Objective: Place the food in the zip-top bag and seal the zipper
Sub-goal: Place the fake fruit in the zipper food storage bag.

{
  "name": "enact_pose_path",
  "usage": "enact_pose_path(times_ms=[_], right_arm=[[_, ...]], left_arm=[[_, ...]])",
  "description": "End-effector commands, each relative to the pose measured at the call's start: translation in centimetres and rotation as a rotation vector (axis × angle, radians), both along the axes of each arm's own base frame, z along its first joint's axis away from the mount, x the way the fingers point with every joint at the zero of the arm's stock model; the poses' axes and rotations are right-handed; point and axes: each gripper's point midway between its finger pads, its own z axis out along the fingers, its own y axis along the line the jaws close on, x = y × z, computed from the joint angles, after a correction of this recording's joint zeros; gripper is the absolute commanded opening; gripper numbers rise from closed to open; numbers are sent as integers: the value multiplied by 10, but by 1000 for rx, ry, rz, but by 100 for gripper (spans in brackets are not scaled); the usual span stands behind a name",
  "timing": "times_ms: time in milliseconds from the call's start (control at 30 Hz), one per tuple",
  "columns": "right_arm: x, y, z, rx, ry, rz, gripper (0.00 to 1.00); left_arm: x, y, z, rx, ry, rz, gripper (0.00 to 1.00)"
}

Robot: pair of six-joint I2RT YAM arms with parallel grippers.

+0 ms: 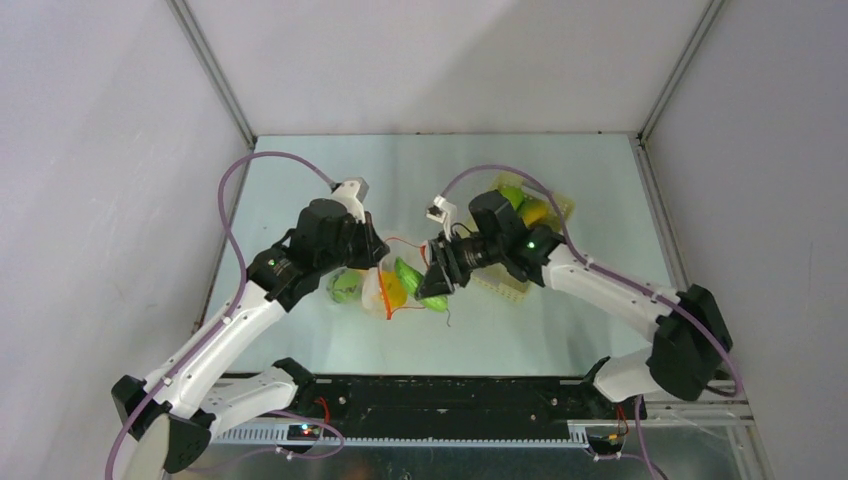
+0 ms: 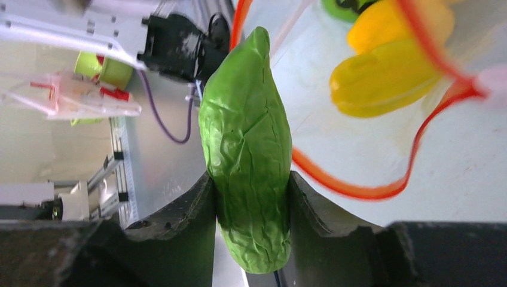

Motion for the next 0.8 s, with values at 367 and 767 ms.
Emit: enact_pose_path(times_ms=[367,767], right_arm=[[87,57,-2,-80,125,-395,26],[91,77,-6,-102,56,-612,48]], left_arm=[[-6,-12,21,-66,-51,-72,0],[-8,-8,29,-78,-77,-61,0]])
